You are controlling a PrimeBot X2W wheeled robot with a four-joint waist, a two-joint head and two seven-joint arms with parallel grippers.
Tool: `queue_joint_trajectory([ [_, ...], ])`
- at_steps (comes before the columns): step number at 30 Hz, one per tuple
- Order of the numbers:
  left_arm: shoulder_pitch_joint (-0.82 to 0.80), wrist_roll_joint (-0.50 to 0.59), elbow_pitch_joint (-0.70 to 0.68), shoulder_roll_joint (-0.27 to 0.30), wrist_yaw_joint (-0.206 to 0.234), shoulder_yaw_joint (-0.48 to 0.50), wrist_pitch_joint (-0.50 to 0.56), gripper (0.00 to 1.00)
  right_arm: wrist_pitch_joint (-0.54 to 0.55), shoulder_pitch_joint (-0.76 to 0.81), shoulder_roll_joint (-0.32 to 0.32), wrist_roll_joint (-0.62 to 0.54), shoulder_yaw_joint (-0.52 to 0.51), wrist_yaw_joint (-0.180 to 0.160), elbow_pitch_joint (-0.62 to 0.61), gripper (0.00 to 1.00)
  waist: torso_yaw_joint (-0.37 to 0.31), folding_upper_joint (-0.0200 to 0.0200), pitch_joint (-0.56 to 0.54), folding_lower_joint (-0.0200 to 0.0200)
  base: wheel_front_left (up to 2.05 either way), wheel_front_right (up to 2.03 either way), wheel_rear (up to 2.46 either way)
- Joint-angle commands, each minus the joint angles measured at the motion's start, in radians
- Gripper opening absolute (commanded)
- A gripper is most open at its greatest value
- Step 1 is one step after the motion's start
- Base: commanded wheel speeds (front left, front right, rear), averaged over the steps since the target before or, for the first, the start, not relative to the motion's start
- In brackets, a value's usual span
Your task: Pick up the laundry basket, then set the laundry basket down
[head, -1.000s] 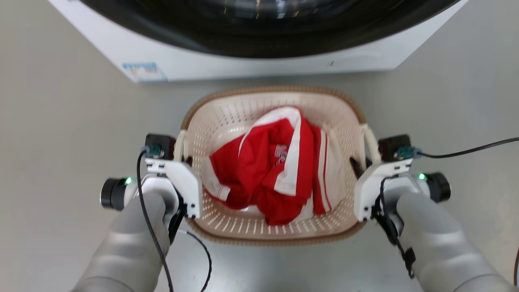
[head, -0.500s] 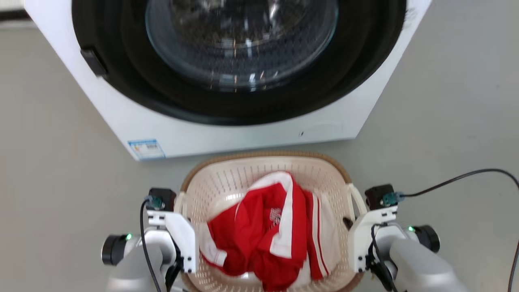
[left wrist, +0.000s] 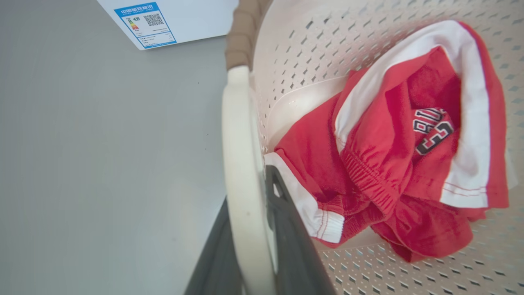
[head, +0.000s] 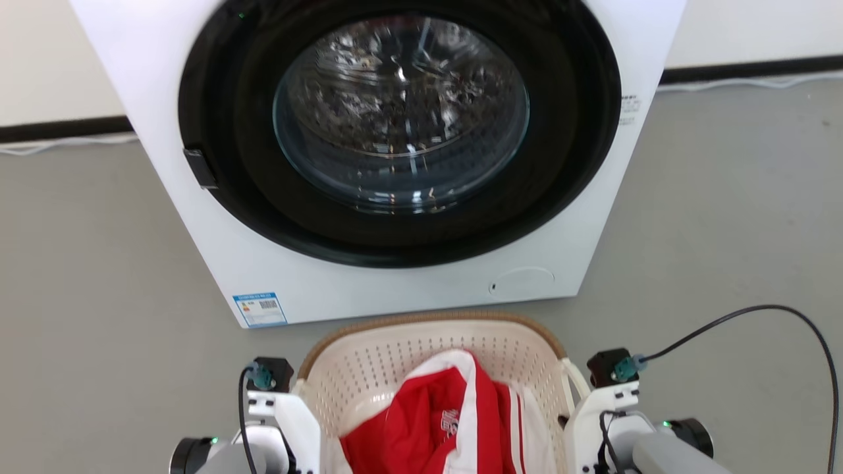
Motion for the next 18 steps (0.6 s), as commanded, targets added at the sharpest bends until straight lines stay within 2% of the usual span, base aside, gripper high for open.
queue_joint_trajectory([
  [1, 0.006, 0.008, -0.008, 0.014, -0.019, 0.003, 0.021, 0.0, -0.006, -0.008, 0.017, 0.009, 0.029, 0.017, -0.031, 0.0, 0.01, -0.0001, -0.024, 0.0, 0.0, 0.0, 0.0],
  [18, 0.038, -0.008, -0.008, 0.008, -0.026, -0.022, 0.072, 0.0, 0.052, 0.014, 0.017, 0.108, 0.119, 0.017, -0.045, 0.0, 0.022, -0.0001, -0.053, 0.0, 0.0, 0.0, 0.0],
])
